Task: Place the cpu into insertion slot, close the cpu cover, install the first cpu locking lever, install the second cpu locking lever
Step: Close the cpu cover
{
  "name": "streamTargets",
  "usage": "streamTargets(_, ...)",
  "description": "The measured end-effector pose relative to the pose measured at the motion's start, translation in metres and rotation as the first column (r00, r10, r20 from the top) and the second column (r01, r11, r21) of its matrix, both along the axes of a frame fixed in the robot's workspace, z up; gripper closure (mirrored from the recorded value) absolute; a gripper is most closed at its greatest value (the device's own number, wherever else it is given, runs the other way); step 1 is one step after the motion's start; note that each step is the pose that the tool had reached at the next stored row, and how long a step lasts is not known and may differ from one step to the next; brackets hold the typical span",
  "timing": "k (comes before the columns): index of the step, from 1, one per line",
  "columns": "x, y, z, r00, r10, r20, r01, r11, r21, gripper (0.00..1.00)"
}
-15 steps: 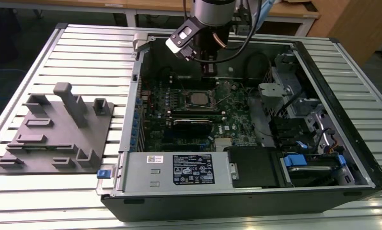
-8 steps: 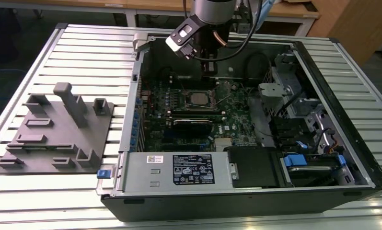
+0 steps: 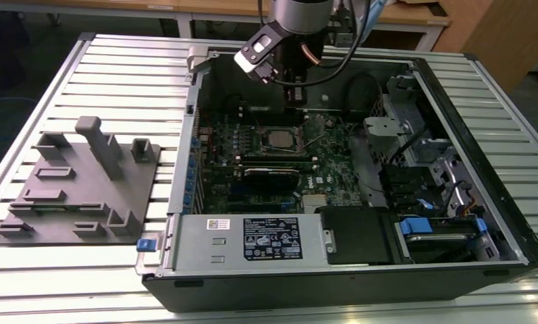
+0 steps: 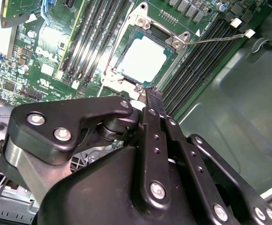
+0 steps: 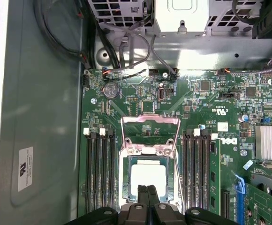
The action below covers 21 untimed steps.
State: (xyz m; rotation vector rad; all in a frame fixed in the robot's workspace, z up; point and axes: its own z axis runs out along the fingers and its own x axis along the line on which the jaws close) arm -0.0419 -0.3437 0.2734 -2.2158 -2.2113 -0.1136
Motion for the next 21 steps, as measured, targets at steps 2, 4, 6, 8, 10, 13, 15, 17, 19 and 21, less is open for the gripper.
streamTargets(2, 0.0006, 0.0, 0.0, 1.0, 0.0, 0.0, 0.0, 1.0, 0.0, 0.89)
streamTargets(4, 0.0013, 0.0, 0.0, 1.0, 0.0, 0.0, 0.0, 1.0, 0.0, 0.89)
streamTargets(6, 0.0017, 0.0, 0.0, 1.0, 0.0, 0.0, 0.0, 1.0, 0.0, 0.89)
streamTargets(8, 0.0069, 0.0, 0.0, 1.0, 0.0, 0.0, 0.0, 1.0, 0.0, 0.89)
streamTargets(10, 0.0072, 0.0, 0.0, 1.0, 0.0, 0.0, 0.0, 1.0, 0.0, 0.89)
streamTargets(13, 0.0082, 0.0, 0.0, 1.0, 0.0, 0.0, 0.0, 1.0, 0.0001, 0.89)
streamTargets(15, 0.0089, 0.0, 0.0, 1.0, 0.0, 0.0, 0.0, 1.0, 0.0, 0.89)
streamTargets(17, 0.0096, 0.0, 0.0, 1.0, 0.0, 0.0, 0.0, 1.0, 0.0, 0.89)
streamTargets(19, 0.0102, 0.0, 0.0, 1.0, 0.0, 0.0, 0.0, 1.0, 0.0, 0.89)
streamTargets(21, 0.0108, 0.0, 0.0, 1.0, 0.0, 0.0, 0.0, 1.0, 0.0, 0.89)
